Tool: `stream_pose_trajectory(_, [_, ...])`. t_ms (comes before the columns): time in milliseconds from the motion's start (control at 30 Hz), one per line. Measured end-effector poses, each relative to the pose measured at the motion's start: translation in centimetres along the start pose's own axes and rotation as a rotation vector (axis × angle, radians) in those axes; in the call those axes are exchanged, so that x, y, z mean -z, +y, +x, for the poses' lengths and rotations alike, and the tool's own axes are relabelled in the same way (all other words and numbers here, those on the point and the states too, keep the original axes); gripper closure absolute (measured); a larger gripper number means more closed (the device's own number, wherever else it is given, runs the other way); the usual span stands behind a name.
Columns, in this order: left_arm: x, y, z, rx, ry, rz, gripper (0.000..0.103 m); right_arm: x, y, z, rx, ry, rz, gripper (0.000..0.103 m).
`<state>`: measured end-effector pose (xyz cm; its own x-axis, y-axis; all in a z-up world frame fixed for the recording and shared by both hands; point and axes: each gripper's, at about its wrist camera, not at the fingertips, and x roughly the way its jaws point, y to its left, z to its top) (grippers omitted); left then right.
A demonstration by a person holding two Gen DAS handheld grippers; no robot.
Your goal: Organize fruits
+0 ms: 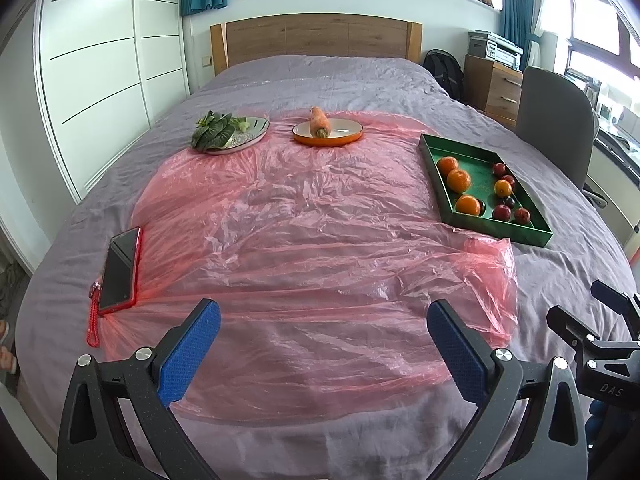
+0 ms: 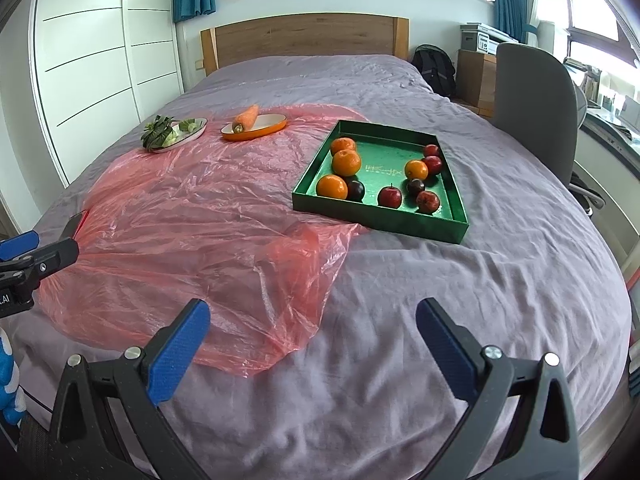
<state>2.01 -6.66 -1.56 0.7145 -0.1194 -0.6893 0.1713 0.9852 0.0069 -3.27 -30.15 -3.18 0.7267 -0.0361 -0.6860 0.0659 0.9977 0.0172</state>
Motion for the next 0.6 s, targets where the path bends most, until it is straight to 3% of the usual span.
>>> stream_pose_trajectory(600, [0.0,-0.06,-0.09,0.007,-0.006,0.007,0.001,-0.51,-0.31,-0.66,0.012,-0.028,-0.007,0.0])
